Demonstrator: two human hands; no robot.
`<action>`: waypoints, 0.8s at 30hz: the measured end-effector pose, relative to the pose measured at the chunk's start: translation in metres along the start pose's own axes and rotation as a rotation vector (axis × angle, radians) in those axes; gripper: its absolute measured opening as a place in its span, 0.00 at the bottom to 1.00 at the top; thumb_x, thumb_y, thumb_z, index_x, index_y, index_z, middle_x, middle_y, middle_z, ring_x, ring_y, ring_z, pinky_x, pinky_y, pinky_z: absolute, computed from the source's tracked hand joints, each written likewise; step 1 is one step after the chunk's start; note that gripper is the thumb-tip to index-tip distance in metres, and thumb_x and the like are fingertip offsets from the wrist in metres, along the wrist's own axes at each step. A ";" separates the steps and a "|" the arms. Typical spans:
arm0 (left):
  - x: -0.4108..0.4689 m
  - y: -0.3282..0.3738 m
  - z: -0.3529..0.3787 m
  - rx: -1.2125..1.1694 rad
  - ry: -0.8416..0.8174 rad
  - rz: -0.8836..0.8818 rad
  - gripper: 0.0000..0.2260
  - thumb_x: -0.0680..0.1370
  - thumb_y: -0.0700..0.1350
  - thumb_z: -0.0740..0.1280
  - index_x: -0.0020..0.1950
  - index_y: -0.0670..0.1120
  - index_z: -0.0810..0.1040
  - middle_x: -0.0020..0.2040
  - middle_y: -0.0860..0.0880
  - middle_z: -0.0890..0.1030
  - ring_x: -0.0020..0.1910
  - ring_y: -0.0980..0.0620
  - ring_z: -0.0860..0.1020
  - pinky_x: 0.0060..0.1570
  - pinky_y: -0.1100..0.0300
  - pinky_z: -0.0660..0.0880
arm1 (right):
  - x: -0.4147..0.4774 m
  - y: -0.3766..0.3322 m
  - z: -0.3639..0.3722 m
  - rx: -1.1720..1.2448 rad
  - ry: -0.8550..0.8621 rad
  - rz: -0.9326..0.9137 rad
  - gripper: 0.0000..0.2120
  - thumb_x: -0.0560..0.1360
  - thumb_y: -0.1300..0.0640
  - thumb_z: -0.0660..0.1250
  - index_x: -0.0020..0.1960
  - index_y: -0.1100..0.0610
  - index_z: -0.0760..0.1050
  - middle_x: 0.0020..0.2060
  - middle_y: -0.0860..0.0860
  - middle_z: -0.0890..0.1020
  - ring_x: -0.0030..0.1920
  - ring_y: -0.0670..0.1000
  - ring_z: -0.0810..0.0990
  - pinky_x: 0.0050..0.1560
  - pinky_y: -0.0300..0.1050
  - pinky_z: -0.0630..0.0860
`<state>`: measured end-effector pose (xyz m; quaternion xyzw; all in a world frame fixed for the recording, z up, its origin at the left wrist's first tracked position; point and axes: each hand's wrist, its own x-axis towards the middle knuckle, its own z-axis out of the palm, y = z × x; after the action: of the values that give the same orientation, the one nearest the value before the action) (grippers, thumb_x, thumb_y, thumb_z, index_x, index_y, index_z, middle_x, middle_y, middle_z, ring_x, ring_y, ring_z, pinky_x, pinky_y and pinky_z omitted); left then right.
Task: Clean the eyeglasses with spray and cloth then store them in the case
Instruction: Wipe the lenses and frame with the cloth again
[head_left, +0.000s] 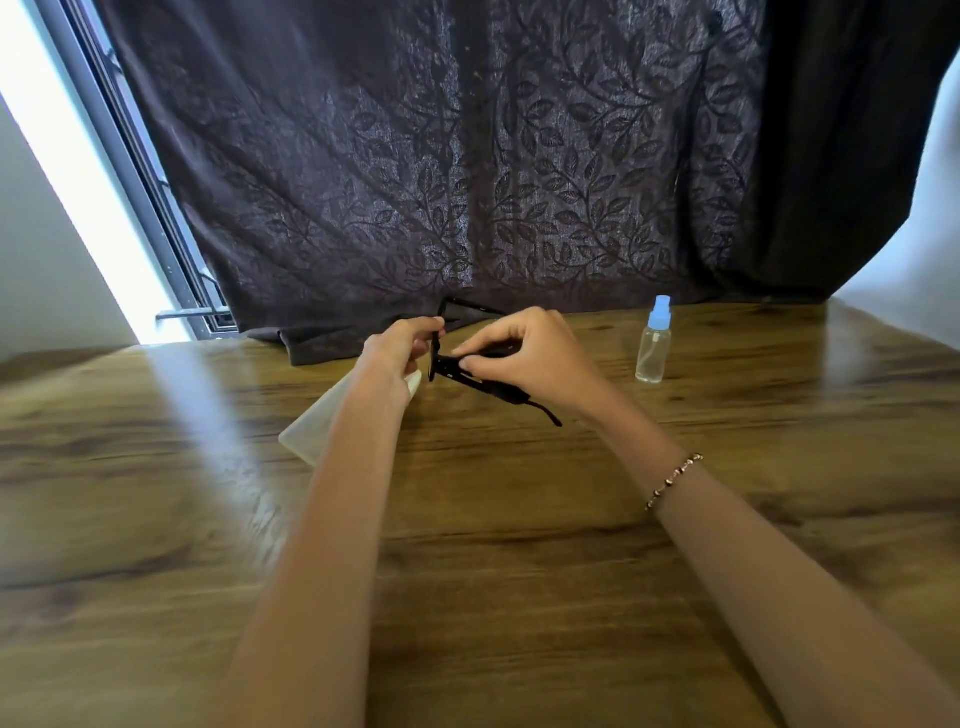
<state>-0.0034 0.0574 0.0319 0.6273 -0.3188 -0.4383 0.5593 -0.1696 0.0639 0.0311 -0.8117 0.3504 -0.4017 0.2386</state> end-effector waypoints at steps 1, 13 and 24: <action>0.000 0.000 0.000 -0.022 0.028 0.013 0.09 0.70 0.48 0.71 0.46 0.44 0.82 0.32 0.52 0.70 0.29 0.56 0.62 0.33 0.63 0.61 | -0.001 -0.001 0.002 0.006 -0.009 -0.014 0.05 0.70 0.57 0.74 0.46 0.51 0.86 0.39 0.44 0.86 0.40 0.40 0.82 0.40 0.30 0.75; -0.008 0.004 0.003 -0.166 0.193 0.100 0.10 0.71 0.40 0.71 0.50 0.37 0.79 0.37 0.47 0.78 0.27 0.57 0.73 0.14 0.73 0.63 | 0.000 -0.002 0.014 0.165 -0.102 0.025 0.12 0.71 0.61 0.74 0.54 0.58 0.82 0.45 0.47 0.85 0.45 0.39 0.83 0.47 0.31 0.77; -0.008 0.011 -0.009 0.219 0.145 0.246 0.11 0.72 0.54 0.71 0.41 0.47 0.80 0.39 0.52 0.78 0.41 0.54 0.74 0.39 0.60 0.69 | 0.004 0.010 0.009 -0.380 0.068 -0.190 0.09 0.76 0.64 0.66 0.55 0.58 0.78 0.49 0.52 0.79 0.51 0.51 0.73 0.54 0.45 0.69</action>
<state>0.0022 0.0665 0.0442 0.6706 -0.3976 -0.2828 0.5588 -0.1646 0.0551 0.0211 -0.8575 0.3495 -0.3764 0.0305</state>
